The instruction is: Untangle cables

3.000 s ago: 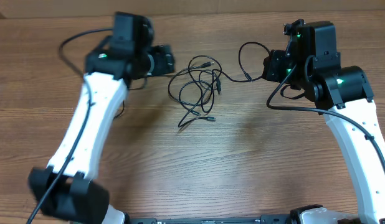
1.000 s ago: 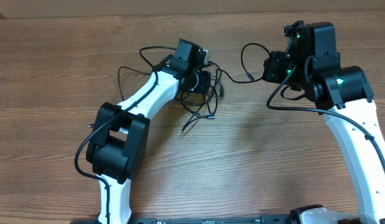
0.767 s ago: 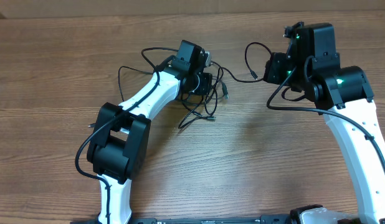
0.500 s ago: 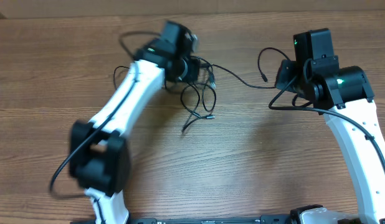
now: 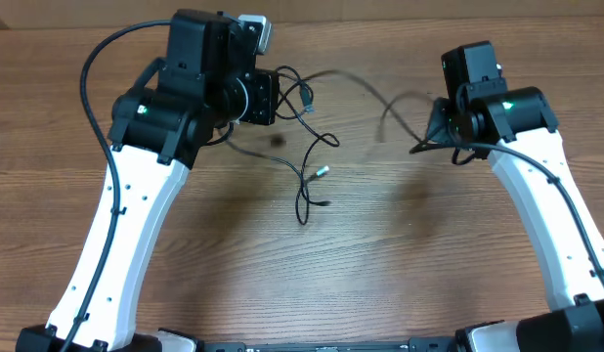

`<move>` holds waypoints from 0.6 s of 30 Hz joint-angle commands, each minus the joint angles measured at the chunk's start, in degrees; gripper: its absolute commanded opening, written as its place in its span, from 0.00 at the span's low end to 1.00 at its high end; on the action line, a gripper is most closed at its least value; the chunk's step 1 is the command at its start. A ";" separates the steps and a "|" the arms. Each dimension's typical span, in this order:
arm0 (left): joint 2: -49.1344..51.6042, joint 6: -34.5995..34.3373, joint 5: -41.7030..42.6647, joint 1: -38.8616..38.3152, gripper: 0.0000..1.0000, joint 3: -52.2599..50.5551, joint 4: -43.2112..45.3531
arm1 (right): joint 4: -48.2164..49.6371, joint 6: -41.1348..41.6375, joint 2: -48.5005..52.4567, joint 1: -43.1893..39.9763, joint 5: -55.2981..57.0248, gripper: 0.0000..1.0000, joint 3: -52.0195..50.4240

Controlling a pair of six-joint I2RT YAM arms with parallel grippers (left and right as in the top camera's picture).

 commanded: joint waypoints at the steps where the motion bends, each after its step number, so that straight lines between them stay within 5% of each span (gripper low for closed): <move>1: -0.79 0.85 0.94 0.13 0.04 0.76 -0.70 | 4.00 -4.63 -0.61 0.07 -14.80 0.79 1.81; 8: 1.88 0.87 0.96 -2.49 0.04 -0.66 -0.81 | 10.69 -15.28 -0.94 0.20 -39.87 0.83 4.15; 18: 2.34 0.87 8.61 -6.49 0.04 -0.66 6.84 | 11.34 -24.04 -0.92 0.28 -55.12 0.69 4.13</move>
